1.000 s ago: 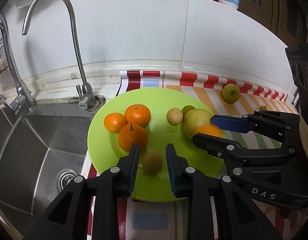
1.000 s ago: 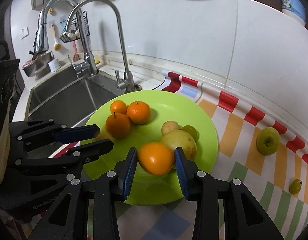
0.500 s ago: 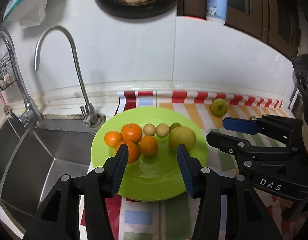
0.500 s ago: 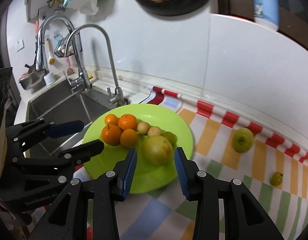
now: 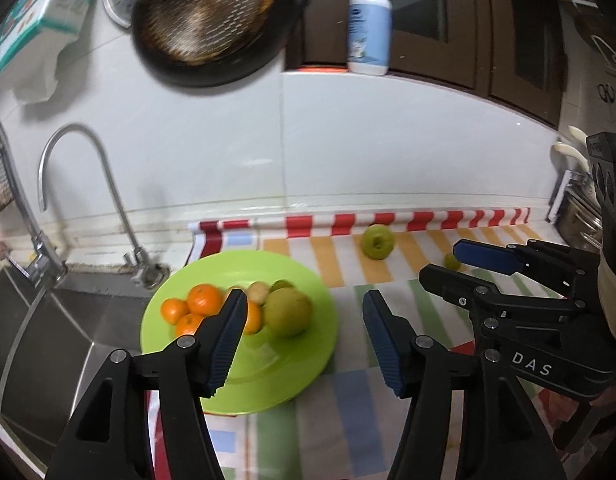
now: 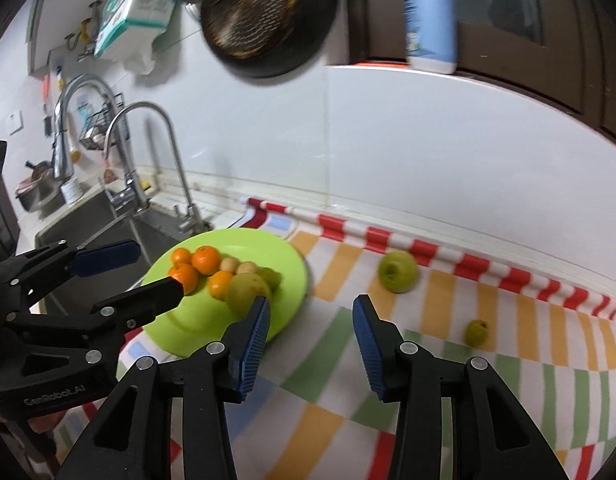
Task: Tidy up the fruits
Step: 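Withdraw both open grippers toward the green apple and small green fruit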
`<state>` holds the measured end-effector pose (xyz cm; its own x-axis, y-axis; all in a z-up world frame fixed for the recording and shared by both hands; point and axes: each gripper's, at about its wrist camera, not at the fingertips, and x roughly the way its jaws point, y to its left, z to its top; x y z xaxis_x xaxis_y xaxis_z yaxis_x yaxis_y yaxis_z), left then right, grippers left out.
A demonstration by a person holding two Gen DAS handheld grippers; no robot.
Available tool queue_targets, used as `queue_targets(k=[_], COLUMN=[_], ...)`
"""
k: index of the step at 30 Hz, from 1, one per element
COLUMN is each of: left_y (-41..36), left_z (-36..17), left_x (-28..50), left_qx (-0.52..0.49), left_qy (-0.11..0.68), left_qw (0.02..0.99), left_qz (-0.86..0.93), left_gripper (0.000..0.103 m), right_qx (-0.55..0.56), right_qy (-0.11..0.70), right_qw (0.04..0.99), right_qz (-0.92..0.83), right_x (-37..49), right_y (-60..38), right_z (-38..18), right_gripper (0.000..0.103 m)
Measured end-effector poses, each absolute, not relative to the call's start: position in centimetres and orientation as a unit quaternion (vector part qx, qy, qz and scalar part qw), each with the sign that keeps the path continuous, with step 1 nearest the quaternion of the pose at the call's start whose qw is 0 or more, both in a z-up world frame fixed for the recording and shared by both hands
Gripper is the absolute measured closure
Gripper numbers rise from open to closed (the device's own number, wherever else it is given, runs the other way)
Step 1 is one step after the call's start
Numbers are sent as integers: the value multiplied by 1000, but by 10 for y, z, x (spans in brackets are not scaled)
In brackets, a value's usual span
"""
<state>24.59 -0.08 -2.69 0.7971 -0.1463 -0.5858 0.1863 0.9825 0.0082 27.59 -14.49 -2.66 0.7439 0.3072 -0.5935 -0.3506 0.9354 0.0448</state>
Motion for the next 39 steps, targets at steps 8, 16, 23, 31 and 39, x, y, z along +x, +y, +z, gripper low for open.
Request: queue_targets(k=[8,16,23,31,39], left_y=[-40,-67,-78,-92,-101], left_z=[-20,-28,-45,-73,-96], left_x=[254,276,304,340,375], left_qx=[48,57,37,36,47], left_qy=[293,290,310,342,362], left_qw=[948,948,942,931,923], left_qz=[-117,-117,-123,-126,-121], left_gripper=[36,29,28,29,28], right_qx=[-17,3,36,72,82], right_qy=[307,325,346,375,396], right_qw=[944,943,937,924,914], right_qz=[122,66,37,23,17], right_x=[272,282,296,320,346], right_y=[-187,-229,-249,-260,-264], right_z=[-23,-38,-57,-86,-107], right_gripper=[59,59,59,59,59])
